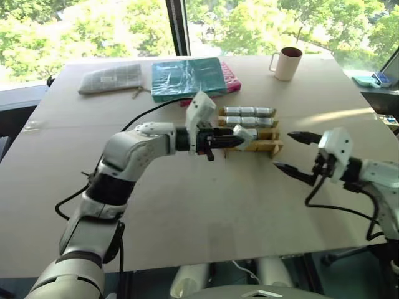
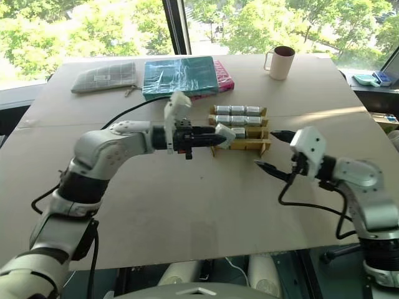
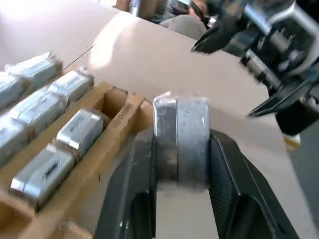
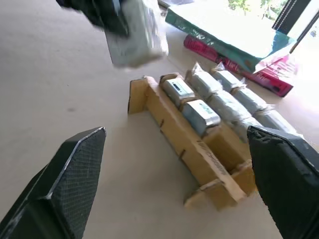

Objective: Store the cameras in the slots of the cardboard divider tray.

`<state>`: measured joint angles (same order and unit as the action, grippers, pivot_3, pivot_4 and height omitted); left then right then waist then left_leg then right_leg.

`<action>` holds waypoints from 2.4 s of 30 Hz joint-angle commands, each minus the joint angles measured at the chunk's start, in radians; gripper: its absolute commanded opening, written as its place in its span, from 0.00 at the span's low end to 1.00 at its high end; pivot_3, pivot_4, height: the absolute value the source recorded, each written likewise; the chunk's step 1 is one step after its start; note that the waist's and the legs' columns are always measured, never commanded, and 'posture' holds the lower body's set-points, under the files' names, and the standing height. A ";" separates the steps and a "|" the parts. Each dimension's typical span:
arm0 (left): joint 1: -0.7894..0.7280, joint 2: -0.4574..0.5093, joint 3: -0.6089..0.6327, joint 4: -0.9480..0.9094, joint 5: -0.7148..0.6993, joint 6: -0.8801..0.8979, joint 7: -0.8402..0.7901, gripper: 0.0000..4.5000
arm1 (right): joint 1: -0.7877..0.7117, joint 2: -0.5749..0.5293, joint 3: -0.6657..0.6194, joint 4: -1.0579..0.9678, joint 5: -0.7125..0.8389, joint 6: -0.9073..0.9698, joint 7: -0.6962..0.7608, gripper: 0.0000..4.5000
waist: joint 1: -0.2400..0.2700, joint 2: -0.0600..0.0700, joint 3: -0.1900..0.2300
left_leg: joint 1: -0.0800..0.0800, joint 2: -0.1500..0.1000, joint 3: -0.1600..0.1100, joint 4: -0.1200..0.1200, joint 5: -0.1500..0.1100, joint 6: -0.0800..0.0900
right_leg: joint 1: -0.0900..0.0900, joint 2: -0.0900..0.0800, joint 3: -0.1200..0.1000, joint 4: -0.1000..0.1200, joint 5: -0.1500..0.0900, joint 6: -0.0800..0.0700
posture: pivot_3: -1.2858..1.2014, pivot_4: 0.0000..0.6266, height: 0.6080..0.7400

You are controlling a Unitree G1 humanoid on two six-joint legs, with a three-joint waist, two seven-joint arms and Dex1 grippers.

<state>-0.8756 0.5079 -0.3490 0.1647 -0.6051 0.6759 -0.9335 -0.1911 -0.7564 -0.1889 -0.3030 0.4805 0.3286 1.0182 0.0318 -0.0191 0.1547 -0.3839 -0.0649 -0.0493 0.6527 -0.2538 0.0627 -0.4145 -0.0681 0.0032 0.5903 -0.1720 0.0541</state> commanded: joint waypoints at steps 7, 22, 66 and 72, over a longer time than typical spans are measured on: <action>-0.395 -0.282 -0.075 0.792 0.413 -0.542 -0.149 0.18 | -0.102 -0.128 -0.086 0.185 0.075 0.007 0.144 1.00 | -0.006 -0.002 0.001 | -0.006 -0.001 0.000 0.004 -0.003 0.006 | -0.003 -0.002 -0.001 -0.001 0.002 0.004 | 0.52 0.24 1.00; -0.536 -0.429 0.026 1.098 0.618 -0.748 -0.171 0.18 | -0.115 -0.111 -0.134 0.210 0.087 -0.019 0.067 1.00 | 0.009 -0.002 0.001 | -0.030 -0.002 -0.001 0.020 -0.007 0.011 | -0.020 -0.004 -0.005 0.002 0.005 0.009 | 0.52 0.24 1.00; -0.496 -0.355 0.410 0.588 0.420 -0.295 -0.317 0.88 | 0.077 -0.136 -0.238 0.131 0.074 0.000 0.067 1.00 | -0.007 0.003 -0.002 | -0.031 -0.001 0.000 0.027 -0.008 0.012 | -0.020 -0.004 -0.004 0.005 0.007 0.011 | 0.52 0.24 1.00; 0.034 -0.258 0.556 -0.135 0.283 -0.002 -0.051 0.88 | 0.154 -0.102 -0.265 0.073 0.105 0.016 0.035 1.00 | -0.023 0.009 -0.006 | -0.020 -0.001 0.002 0.023 -0.008 0.012 | -0.013 -0.006 0.007 0.006 0.007 0.010 | 0.52 0.24 1.00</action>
<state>-0.8517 0.2314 0.1611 0.1847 -0.2847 0.6240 -1.0480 -0.0369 -0.8573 -0.4064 -0.1925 0.5596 0.3458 1.0628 0.0087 -0.0098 0.1485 -0.4002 -0.0658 -0.0472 0.6731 -0.2616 0.0744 -0.4265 -0.0729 0.0146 0.5958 -0.1654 0.0644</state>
